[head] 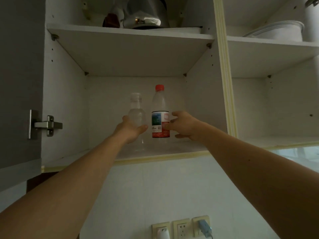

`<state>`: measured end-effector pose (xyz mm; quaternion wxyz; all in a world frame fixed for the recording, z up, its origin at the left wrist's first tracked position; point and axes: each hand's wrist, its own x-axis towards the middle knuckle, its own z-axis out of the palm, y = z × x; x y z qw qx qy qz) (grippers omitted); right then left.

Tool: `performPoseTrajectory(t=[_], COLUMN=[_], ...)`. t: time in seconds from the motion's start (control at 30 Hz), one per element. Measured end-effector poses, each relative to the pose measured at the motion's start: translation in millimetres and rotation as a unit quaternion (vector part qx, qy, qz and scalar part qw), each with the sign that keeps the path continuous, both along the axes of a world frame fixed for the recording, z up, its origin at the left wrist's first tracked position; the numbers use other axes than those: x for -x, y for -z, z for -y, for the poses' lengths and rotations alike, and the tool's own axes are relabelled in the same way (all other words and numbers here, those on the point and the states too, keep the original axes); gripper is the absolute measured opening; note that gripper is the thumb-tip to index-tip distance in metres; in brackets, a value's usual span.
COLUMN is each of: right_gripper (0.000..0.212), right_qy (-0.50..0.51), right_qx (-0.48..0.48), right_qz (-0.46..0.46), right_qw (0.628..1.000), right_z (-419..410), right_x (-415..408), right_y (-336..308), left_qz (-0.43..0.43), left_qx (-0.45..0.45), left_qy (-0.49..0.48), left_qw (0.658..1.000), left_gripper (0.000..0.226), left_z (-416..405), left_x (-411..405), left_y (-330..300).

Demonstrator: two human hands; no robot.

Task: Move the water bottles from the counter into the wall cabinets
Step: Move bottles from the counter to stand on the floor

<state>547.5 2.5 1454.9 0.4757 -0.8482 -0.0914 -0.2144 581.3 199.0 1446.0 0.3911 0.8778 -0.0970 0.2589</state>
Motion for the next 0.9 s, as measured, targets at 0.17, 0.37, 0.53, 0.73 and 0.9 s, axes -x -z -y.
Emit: performPoseTrajectory(t=[0.17,0.37,0.53,0.73,0.9], right_gripper=[0.062,0.031,0.015,0.044,0.057], right_qy=[0.059,0.112,0.1,0.08,0.119], right_qx=[0.053,0.104,0.127,0.101,0.094], right_qz=[0.084,0.181,0.215,0.123,0.039], right_qw=[0.993,0.972,0.963,0.984,0.988], right_z=[25.1,68.3,109.3,162.5,202.0], right_x=[54.6,148.3,227.9,297.2,372.0], right_y=[7.4,39.6,102.9,221.9,320.8], left_qz=[0.109,0.228,0.241,0.085,-0.005], left_qx=[0.003,0.025,0.022,0.071,0.044], left_qy=[-0.072,0.011,0.086,0.168,0.189], left_qw=[0.991,0.973,0.966,0.98,0.981], left_gripper=[0.07,0.045,0.025,0.036,0.049], left_z=[11.5,54.7,105.7,149.9,187.2], left_x=[46.6,135.6,212.9,281.1,333.9], left_y=[11.2,12.6,60.4,179.3,285.6])
